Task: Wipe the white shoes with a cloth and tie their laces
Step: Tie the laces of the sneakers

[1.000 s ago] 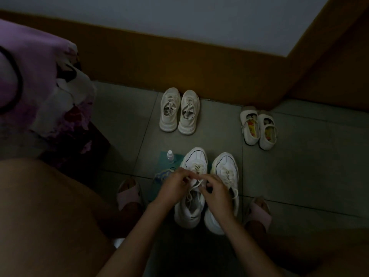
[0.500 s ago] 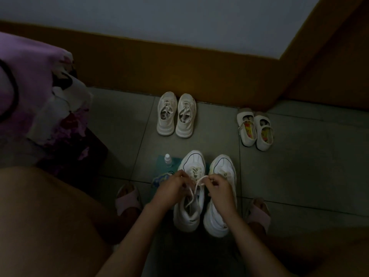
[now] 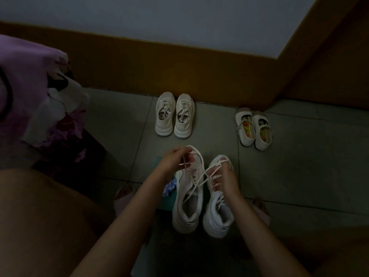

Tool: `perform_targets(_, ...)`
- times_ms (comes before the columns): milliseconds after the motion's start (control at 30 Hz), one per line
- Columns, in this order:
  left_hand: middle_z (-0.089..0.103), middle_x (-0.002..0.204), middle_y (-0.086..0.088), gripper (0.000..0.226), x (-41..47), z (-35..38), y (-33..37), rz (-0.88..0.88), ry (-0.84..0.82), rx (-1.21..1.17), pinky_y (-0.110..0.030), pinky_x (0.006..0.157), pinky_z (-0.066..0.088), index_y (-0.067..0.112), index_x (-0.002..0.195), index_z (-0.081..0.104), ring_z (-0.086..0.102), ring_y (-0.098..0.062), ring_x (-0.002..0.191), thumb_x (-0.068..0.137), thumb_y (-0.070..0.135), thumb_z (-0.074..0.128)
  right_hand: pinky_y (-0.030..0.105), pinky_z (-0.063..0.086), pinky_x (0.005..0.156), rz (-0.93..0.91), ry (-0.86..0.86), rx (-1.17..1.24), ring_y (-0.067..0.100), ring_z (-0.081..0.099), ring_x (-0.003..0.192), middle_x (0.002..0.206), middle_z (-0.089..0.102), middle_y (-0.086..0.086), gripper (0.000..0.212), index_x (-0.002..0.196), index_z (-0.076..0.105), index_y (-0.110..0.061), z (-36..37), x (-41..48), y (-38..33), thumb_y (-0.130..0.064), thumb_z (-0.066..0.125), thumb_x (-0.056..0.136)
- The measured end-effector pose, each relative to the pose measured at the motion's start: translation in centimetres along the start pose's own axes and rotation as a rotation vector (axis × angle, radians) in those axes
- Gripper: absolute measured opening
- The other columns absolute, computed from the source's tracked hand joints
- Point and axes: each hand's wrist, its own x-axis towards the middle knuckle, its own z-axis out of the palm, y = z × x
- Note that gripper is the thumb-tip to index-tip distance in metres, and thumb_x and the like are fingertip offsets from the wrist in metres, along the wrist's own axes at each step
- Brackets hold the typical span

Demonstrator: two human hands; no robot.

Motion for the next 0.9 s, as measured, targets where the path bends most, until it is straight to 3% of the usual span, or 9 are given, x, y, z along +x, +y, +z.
perform_targets(67, 0.059, 0.074, -0.005, 0.018, 0.6, 0.3, 0.3, -0.024, 0.043, -0.059, -0.026, 0.068, 0.051, 0.011, 0.083, 0.057, 0.061, -0.017, 0.073, 0.096, 0.017, 0.047, 0.033, 0.052, 0.066, 0.121, -0.009, 0.063, 0.038, 0.059, 0.074, 0.088, 0.067, 0.020, 0.070, 0.103, 0.067, 0.004, 0.0, 0.1, -0.4, -0.054, 0.028, 0.096)
perform_targets(133, 0.063, 0.069, -0.001, 0.021, 0.9, 0.6, -0.3, -0.049, 0.027, -0.081, -0.025, 0.067, 0.051, 0.014, 0.084, 0.057, 0.063, -0.015, 0.072, 0.098, 0.019, 0.042, 0.022, 0.047, 0.048, 0.143, -0.033, 0.046, 0.025, 0.054, 0.058, 0.075, 0.063, 0.014, 0.064, 0.086, 0.068, -0.001, 0.0, -0.1, -0.7, -0.049, 0.026, 0.098)
perform_targets(200, 0.066, 0.064, 0.005, 0.024, 1.0, 0.7, -1.1, -0.063, 0.012, -0.168, -0.021, 0.062, 0.054, 0.017, 0.086, 0.055, 0.067, -0.010, 0.070, 0.100, 0.023, 0.036, 0.017, 0.040, 0.043, 0.191, -0.084, 0.086, 0.017, 0.048, 0.053, 0.071, 0.060, 0.010, 0.057, 0.076, 0.064, -0.004, -0.1, -0.1, -0.5, -0.042, 0.029, 0.099)
perform_targets(300, 0.066, 0.084, -0.001, 0.023, 0.6, 0.9, -2.1, -0.035, 0.031, -0.102, -0.016, 0.057, 0.053, 0.008, 0.111, 0.055, 0.067, -0.002, 0.063, 0.100, 0.019, 0.038, 0.016, 0.042, 0.041, 0.259, -0.123, 0.210, 0.015, 0.048, 0.055, 0.064, 0.062, 0.005, 0.040, 0.074, 0.062, -0.006, -0.4, 0.0, -0.1, -0.033, 0.042, 0.096)
perform_targets(400, 0.067, 0.082, -0.005, 0.032, 0.1, 0.8, -3.0, -0.006, -0.014, -0.050, -0.016, 0.056, 0.053, 0.000, 0.129, 0.046, 0.066, -0.003, 0.056, 0.097, 0.005, 0.041, 0.014, 0.041, 0.039, 0.265, -0.138, 0.403, 0.014, 0.046, 0.059, 0.071, 0.056, 0.005, 0.026, 0.074, 0.057, -0.009, -0.4, -0.1, -0.5, -0.024, 0.048, 0.094)
perform_targets(533, 0.070, 0.077, -0.003, 0.034, -0.1, 0.4, -3.0, 0.037, -0.028, -0.069, -0.017, 0.059, 0.055, 0.012, 0.127, 0.045, 0.068, -0.006, 0.061, 0.094, 0.000, 0.044, 0.013, 0.033, 0.039, 0.202, -0.117, 0.461, 0.011, 0.043, 0.047, 0.069, 0.055, 0.003, 0.028, 0.076, 0.057, -0.012, -0.2, 0.2, -2.1, -0.027, 0.043, 0.095)
perform_targets(700, 0.064, 0.094, -0.006, 0.028, 0.3, 0.2, -2.8, 0.130, -0.010, -0.026, -0.014, 0.062, 0.054, -0.001, 0.123, 0.050, 0.067, -0.001, 0.064, 0.098, 0.003, 0.038, 0.012, 0.028, 0.036, 0.121, -0.026, 0.306, 0.010, 0.039, 0.039, 0.068, 0.059, 0.004, 0.048, 0.071, 0.058, -0.010, -0.7, 0.5, -4.4, -0.045, 0.037, 0.096)
perform_targets(800, 0.062, 0.085, -0.006, 0.020, 0.4, 0.6, -3.2, 0.114, 0.038, 0.064, -0.011, 0.056, 0.051, 0.000, 0.111, 0.053, 0.063, 0.002, 0.054, 0.098, 0.002, 0.037, 0.018, 0.028, 0.042, 0.039, 0.003, 0.153, 0.012, 0.038, 0.047, 0.074, 0.063, 0.005, 0.051, 0.074, 0.061, -0.009, -1.1, 1.3, -5.0, -0.045, 0.033, 0.097)
perform_targets(900, 0.065, 0.060, 0.005, 0.020, 0.6, 0.6, -4.4, 0.037, 0.052, 0.170, -0.015, 0.055, 0.048, 0.000, 0.091, 0.060, 0.059, 0.003, 0.048, 0.097, 0.006, 0.043, 0.020, 0.032, 0.043, 0.055, -0.026, -0.033, 0.013, 0.043, 0.052, 0.076, 0.060, 0.003, 0.038, 0.074, 0.062, -0.013, -1.1, 1.5, -3.8, -0.036, 0.041, 0.096)
